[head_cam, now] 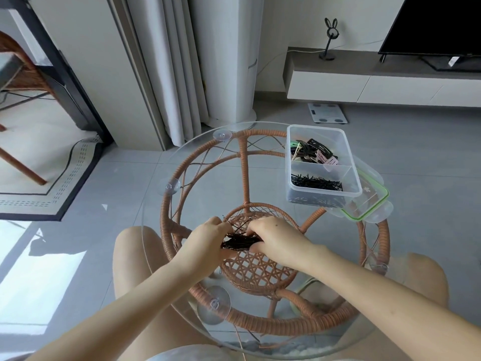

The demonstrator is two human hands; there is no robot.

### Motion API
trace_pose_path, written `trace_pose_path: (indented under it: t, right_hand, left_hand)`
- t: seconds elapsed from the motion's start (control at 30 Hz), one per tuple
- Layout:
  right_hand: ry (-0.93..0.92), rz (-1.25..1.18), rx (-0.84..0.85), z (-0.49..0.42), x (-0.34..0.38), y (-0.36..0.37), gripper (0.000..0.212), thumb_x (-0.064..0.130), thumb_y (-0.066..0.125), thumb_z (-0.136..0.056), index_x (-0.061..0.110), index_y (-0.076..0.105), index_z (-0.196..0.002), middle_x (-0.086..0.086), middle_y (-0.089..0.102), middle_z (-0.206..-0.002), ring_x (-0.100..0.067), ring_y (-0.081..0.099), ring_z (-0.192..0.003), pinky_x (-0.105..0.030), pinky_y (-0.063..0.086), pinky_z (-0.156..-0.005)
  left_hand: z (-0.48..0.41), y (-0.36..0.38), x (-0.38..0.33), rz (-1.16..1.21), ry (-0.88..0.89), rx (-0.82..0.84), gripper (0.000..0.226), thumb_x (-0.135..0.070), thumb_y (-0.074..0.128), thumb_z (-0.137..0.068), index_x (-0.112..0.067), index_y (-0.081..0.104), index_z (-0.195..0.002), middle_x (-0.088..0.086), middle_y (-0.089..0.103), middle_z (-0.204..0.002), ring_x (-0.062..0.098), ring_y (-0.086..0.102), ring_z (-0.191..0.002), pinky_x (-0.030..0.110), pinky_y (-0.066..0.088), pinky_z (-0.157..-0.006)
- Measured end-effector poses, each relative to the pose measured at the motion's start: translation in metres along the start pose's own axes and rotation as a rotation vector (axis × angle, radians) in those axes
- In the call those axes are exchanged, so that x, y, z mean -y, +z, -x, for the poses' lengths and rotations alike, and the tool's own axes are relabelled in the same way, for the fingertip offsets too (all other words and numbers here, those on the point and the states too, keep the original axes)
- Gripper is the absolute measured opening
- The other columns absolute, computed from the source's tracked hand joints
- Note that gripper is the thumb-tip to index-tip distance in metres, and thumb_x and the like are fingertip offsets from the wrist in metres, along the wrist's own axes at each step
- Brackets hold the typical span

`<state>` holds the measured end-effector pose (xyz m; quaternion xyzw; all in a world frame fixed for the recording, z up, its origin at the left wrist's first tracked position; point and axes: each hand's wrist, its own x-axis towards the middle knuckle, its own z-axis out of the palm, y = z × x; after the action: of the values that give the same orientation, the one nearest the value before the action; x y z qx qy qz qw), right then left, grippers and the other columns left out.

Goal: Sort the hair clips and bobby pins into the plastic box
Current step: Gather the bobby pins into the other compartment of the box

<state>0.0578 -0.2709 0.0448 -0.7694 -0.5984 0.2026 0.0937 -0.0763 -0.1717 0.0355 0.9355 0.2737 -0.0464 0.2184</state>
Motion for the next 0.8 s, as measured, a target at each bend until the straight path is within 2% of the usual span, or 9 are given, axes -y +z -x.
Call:
trace_pose_path:
  t: [0.07,0.17,0.43,0.53,0.63,0.73,0.8]
  right_hand:
    - [-0.030,0.021,-0.007,0.001,-0.001,0.000,0.010,0.013,0.059,-0.085,0.006,0.060,-0.091,-0.010,0.064,-0.094,-0.024,0.055,-0.085,-0.035,0.044,-0.073]
    - [-0.075,0.044,-0.012,0.004,-0.003,-0.003,0.010,0.014,0.056,-0.087,0.005,0.060,-0.085,-0.010,0.062,-0.088,-0.018,0.047,-0.076,-0.029,0.036,-0.067]
    - [-0.046,0.002,-0.070,0.024,-0.015,-0.038,0.018,0.022,0.058,-0.085,0.008,0.068,-0.089,-0.005,0.066,-0.086,-0.019,0.057,-0.081,-0.037,0.047,-0.077]
    - [-0.045,-0.035,-0.128,0.034,-0.018,-0.063,0.017,0.021,0.062,-0.083,0.013,0.071,-0.094,0.000,0.068,-0.088,-0.013,0.058,-0.081,-0.028,0.046,-0.077]
    - [-0.016,-0.029,-0.220,0.043,-0.025,-0.090,0.012,0.017,0.066,-0.081,0.011,0.072,-0.089,0.004,0.065,-0.079,-0.007,0.055,-0.072,-0.014,0.039,-0.067]
    - [0.047,0.008,-0.331,0.048,-0.041,-0.116,0.010,0.014,0.068,-0.078,0.010,0.072,-0.086,-0.001,0.067,-0.077,-0.015,0.058,-0.073,-0.023,0.039,-0.066]
    - [0.085,0.034,-0.368,0.046,-0.058,-0.128,0.012,0.014,0.069,-0.078,0.010,0.072,-0.089,-0.002,0.068,-0.078,-0.016,0.057,-0.071,-0.025,0.037,-0.067]
  left_hand:
    - [-0.002,0.000,0.001,0.007,0.027,-0.011,0.039,-0.028,0.065,-0.082,-0.017,0.057,-0.118,0.003,0.058,-0.111,0.021,0.060,-0.096,0.028,0.049,-0.084]
    - [-0.004,-0.001,0.002,-0.009,0.071,-0.014,0.033,-0.027,0.064,-0.084,-0.016,0.059,-0.115,0.003,0.059,-0.110,0.020,0.059,-0.097,0.026,0.046,-0.083]
    - [-0.008,0.001,0.009,-0.038,0.091,-0.004,0.044,-0.036,0.066,-0.081,-0.017,0.057,-0.119,0.002,0.057,-0.113,0.019,0.057,-0.100,0.029,0.050,-0.087]
    - [-0.009,0.003,0.009,-0.035,0.083,-0.011,0.060,-0.042,0.066,-0.078,-0.020,0.046,-0.129,0.001,0.054,-0.117,0.018,0.056,-0.104,0.030,0.050,-0.090]
    - [-0.011,0.006,0.008,-0.068,0.099,-0.044,0.074,-0.050,0.064,-0.076,-0.026,0.031,-0.138,0.001,0.048,-0.124,0.019,0.049,-0.112,0.031,0.047,-0.096]
    - [-0.014,0.006,0.004,-0.147,0.139,-0.089,0.072,-0.055,0.059,-0.077,-0.031,0.033,-0.139,0.000,0.042,-0.133,0.020,0.040,-0.121,0.033,0.041,-0.102]
    - [-0.017,0.004,0.001,-0.210,0.185,-0.103,0.065,-0.056,0.056,-0.078,-0.034,0.037,-0.136,-0.003,0.042,-0.137,0.020,0.037,-0.126,0.036,0.036,-0.104]
